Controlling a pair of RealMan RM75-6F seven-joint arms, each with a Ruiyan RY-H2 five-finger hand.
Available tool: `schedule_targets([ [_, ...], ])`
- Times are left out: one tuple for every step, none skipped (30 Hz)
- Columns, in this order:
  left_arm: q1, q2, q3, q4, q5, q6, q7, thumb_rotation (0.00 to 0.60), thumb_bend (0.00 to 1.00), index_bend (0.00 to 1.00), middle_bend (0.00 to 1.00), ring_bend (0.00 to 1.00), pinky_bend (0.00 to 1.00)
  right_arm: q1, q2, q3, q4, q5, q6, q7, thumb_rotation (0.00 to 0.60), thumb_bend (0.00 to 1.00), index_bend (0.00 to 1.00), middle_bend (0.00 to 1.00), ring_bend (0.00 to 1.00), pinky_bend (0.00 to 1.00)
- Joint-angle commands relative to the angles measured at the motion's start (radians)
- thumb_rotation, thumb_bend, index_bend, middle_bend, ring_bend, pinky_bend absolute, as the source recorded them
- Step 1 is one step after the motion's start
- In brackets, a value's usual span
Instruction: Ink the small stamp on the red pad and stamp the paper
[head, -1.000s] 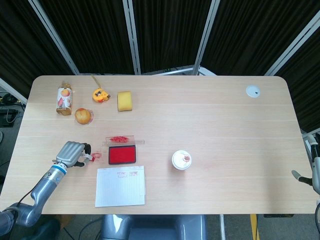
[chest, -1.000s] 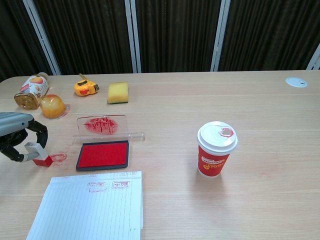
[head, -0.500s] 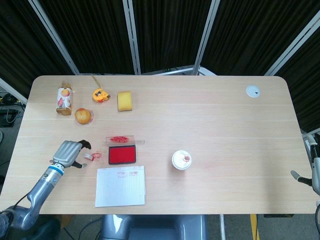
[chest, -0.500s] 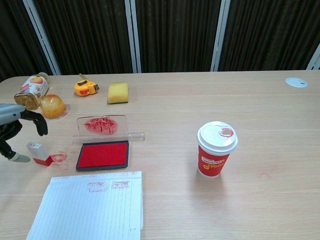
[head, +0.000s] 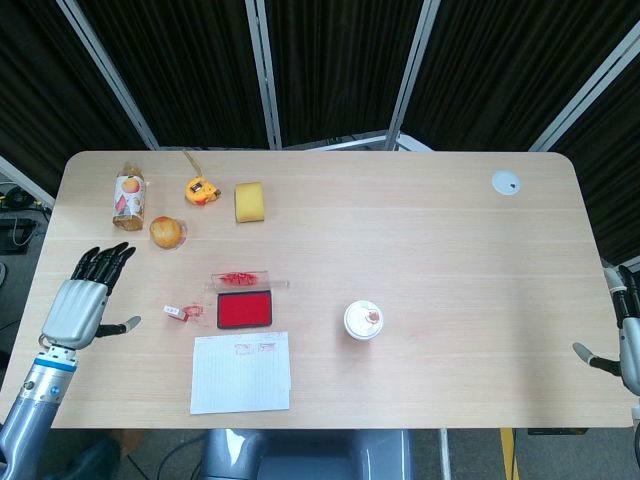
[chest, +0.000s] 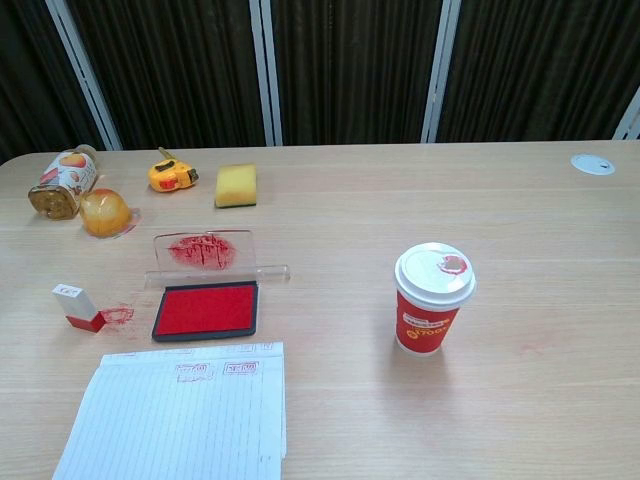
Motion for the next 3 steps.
schedule_targets([
  [0.073,0.056,0.022,-0.104,0.041,0.102,0.081,0.6,0.0,0.0,0.0,0.0,0.0,-0.004,0.011,-0.01,-0.005,-0.029,0.01,0.027,0.6,0.0,0.0,0.0,0.0,0.0],
  [0.076,0.056,0.022,-0.104,0.043,0.104,0.086,0.6,0.0,0.0,0.0,0.0,0.0,-0.005,0.012,-0.011,-0.004,-0.032,0.012,0.031,0.6,0.0,0.0,0.0,0.0,0.0],
  [0.078,0.056,0.021,-0.103,0.041,0.103,0.087,0.6,0.0,0.0,0.0,0.0,0.0,-0.005,0.013,-0.011,-0.002,-0.033,0.013,0.033,0.6,0.0,0.0,0.0,0.0,0.0],
])
